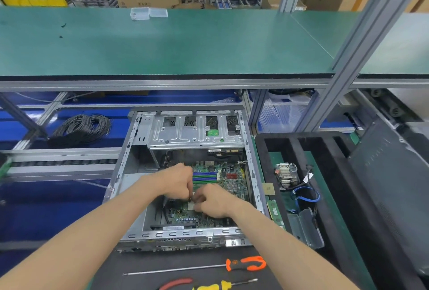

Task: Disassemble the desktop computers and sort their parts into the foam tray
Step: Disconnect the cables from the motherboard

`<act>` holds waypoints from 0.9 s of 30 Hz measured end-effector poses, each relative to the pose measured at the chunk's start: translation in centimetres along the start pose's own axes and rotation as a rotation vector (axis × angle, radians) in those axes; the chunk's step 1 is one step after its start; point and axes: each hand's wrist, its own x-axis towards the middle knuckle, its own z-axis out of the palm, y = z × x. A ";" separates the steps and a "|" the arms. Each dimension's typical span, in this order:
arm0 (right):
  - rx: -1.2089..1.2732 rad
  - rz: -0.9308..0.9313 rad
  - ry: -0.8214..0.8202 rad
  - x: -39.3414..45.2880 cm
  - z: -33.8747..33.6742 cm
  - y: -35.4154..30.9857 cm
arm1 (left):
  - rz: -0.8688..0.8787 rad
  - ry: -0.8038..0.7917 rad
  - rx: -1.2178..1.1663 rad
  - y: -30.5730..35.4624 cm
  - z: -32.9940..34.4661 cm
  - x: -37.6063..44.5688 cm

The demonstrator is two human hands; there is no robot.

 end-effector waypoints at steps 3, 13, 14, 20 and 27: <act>0.053 -0.036 -0.046 -0.2 0.1 -0.3 | -0.066 -0.009 -0.121 -0.1 -0.3 0.0; -0.052 0.034 -0.190 0.6 0.4 -0.7 | 0.144 0.151 -0.157 2.8 0.1 5.1; -0.071 0.039 -0.169 0.8 0.4 -0.5 | 0.143 0.128 -0.153 3.1 0.3 5.9; -0.190 0.023 -0.036 1.5 0.4 0.2 | 0.005 0.095 -0.202 3.9 0.9 10.2; -0.345 0.099 0.057 1.8 0.4 1.2 | -0.163 0.087 -0.184 5.2 1.7 14.0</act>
